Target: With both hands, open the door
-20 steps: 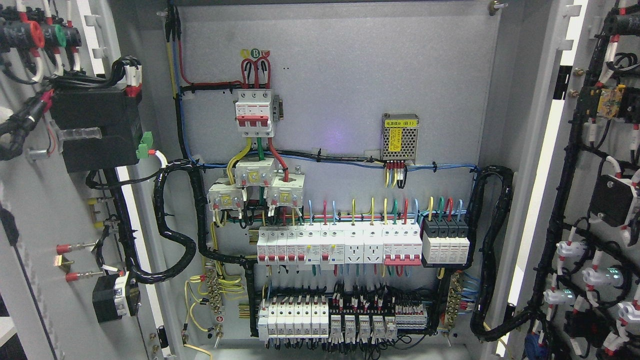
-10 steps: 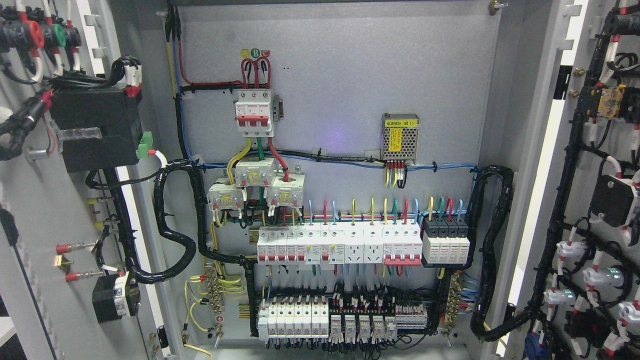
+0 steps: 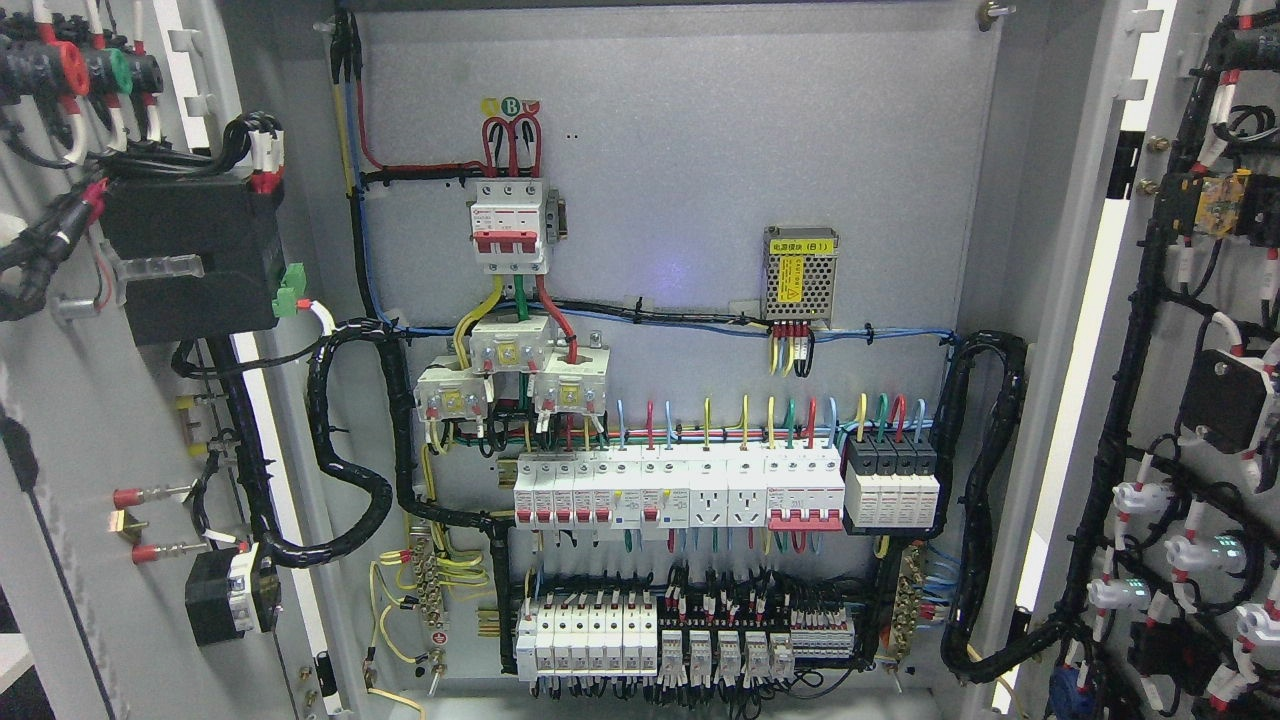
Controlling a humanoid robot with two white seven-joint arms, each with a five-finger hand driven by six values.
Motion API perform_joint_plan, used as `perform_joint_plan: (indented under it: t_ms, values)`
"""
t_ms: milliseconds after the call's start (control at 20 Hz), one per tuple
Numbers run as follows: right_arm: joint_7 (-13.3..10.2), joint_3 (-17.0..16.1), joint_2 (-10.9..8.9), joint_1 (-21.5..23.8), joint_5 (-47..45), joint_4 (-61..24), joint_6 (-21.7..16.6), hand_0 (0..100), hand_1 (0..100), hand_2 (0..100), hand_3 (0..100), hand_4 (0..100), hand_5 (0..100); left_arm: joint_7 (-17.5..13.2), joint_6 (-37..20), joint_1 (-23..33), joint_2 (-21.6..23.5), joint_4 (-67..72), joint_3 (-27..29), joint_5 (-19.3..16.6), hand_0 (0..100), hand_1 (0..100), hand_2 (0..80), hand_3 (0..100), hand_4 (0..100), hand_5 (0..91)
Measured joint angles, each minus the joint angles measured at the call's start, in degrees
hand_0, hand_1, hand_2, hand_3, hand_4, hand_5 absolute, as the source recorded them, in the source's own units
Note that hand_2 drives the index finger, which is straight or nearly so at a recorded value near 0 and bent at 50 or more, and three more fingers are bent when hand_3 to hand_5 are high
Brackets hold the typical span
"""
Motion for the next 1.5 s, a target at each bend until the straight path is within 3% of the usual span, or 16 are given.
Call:
perform_joint_plan:
  t_ms: [851,1501]
  values:
    - [-0.63,-3.54,0.22,-1.96,-4.71,-1.82,-0.84,0,0,0,0,0,0,1.57,-3.07,-6.21,2.76,-3.83,3.38,0.63,0,0,0.0,0,4,0.0]
    - [-0.31,-5.64,-1.09,0.21,-8.02,-1.65,-0.84,0,0,0,0,0,0,2.21,-3.11,-6.93,3.57,-4.47,5.71,3.33,0,0,0.0,0,4,0.0]
